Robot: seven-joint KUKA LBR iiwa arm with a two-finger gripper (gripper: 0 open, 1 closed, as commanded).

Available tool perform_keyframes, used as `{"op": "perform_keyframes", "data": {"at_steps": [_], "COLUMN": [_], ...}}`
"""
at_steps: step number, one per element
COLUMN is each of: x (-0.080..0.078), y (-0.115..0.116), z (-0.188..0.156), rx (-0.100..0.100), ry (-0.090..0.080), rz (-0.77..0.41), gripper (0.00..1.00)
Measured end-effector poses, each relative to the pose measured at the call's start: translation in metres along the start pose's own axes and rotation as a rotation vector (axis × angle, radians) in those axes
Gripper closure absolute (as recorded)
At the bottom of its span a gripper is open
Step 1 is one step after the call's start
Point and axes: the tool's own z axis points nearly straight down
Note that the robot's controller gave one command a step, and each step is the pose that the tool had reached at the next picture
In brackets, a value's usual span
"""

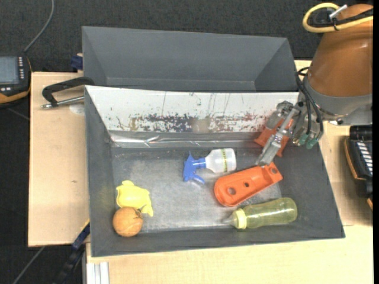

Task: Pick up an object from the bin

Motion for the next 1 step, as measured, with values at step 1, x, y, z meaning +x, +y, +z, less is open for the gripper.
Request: {"op": "perform_keyframes", "data": {"at_steps": [1], "x": [-0.0169], "y": [0.0034], "z": [0.1926], "rx": [-0.001], "ry": [0.0], "rz": [-0.014], "gripper": [1.0]}}
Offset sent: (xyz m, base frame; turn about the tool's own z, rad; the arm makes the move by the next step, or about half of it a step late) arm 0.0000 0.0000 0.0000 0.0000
